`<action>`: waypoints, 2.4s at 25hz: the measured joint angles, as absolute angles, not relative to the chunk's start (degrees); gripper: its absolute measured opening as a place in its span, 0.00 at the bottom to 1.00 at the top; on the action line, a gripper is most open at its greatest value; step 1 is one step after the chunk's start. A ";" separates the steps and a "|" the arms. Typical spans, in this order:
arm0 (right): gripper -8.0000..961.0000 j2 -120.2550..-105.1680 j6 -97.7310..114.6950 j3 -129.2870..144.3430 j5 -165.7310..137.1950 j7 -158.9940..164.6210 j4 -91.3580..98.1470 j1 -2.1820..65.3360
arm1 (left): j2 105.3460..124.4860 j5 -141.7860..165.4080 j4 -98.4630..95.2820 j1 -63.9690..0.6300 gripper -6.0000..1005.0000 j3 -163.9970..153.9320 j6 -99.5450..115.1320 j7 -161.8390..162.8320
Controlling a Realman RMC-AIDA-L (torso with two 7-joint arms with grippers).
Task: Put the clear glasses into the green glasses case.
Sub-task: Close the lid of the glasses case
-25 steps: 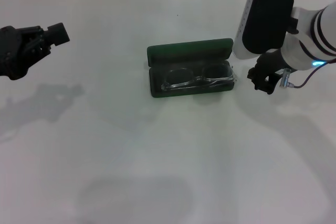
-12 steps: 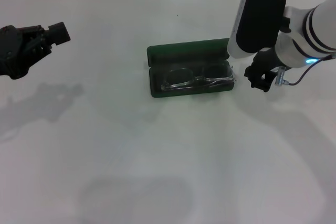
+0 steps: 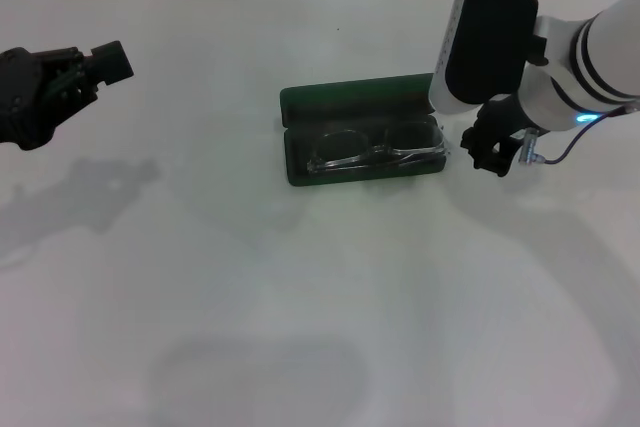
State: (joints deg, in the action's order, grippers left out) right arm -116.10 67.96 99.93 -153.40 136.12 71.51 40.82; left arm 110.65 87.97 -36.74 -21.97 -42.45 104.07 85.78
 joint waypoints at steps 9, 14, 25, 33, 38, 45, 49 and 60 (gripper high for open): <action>0.02 -116.08 66.47 99.96 -151.54 134.58 70.37 41.04 | 110.68 87.97 -36.65 -21.81 0.05 -42.46 104.06 85.78; 0.02 -116.02 65.92 100.02 -151.52 134.45 69.65 41.14 | 110.71 87.97 -36.24 -21.80 0.05 -42.40 104.06 85.78; 0.02 -116.10 63.47 100.02 -151.32 133.84 68.45 41.19 | 110.74 87.97 -36.21 -21.80 0.05 -42.28 104.06 85.78; 0.02 -116.10 62.43 99.98 -151.19 133.25 68.32 41.22 | 110.74 87.97 -36.21 -21.79 0.05 -42.27 104.06 85.78; 0.02 -116.10 61.57 99.97 -150.35 132.81 68.01 41.23 | 110.74 87.98 -36.21 -21.95 0.05 -42.27 104.06 85.78; 0.02 -116.08 61.87 99.57 -149.38 132.45 67.94 41.54 | 110.74 87.98 -36.21 -21.94 0.05 -42.27 104.00 85.78; 0.02 -116.10 63.96 99.57 -151.23 135.09 69.32 41.55 | 110.74 87.98 -36.21 -21.82 0.05 -42.29 103.97 85.78; 0.02 -116.19 65.43 99.71 -151.94 136.09 68.68 41.58 | 110.90 87.98 -36.21 -21.73 0.05 -42.36 103.97 85.78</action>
